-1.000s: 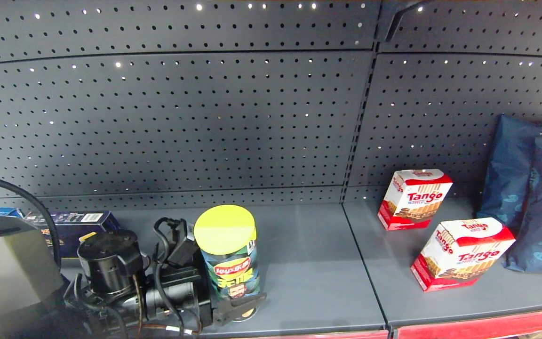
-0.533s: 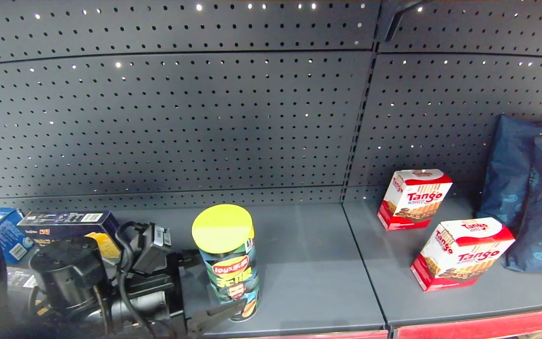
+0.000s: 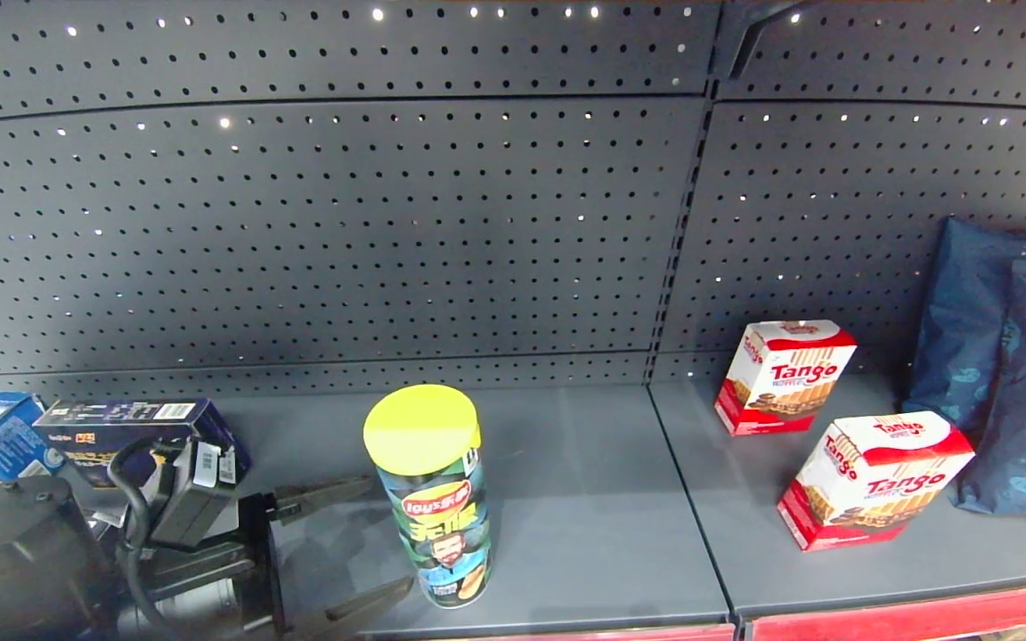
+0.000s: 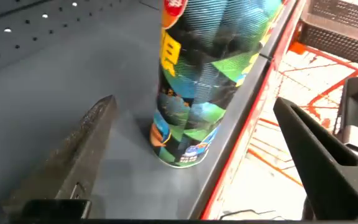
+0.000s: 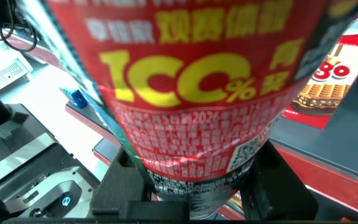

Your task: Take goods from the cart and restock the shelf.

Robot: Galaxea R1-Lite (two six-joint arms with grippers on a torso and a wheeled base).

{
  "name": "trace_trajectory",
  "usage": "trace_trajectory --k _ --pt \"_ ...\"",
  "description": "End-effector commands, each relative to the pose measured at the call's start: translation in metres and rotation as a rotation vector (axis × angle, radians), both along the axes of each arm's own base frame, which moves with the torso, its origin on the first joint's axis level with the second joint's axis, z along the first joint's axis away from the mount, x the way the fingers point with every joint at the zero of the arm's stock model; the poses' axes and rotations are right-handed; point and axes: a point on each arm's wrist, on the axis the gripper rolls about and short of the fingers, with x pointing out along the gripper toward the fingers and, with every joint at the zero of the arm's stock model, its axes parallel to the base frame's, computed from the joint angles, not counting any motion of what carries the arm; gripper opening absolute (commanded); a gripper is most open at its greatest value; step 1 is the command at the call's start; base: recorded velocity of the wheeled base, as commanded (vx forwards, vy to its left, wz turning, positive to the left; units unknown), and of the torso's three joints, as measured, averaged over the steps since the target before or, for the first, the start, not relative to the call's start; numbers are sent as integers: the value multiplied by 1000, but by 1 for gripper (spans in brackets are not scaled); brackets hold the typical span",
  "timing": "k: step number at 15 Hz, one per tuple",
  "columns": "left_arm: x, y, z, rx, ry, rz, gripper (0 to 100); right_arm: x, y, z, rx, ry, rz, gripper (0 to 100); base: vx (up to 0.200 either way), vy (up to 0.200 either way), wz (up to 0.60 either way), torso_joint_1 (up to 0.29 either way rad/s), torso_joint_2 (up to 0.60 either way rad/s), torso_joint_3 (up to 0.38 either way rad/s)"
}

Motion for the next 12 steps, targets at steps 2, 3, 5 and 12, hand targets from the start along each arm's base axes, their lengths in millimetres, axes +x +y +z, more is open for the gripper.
trace_trajectory --k 2,3,5,12 --pt "0 1 -1 18 -22 6 100 -1 0 0 3 -5 1 0 0 0 0 0 0 0" --pt "3 1 -4 25 -14 11 100 -1 0 -1 3 -5 1 0 0 0 0 0 0 0" --pt "9 -1 -7 27 -5 13 100 -1 0 -1 2 -3 3 0 0 0 0 0 0 0" --pt "29 -5 -8 29 -22 41 100 -1 0 -1 2 0 1 0 0 0 0 0 0 0"
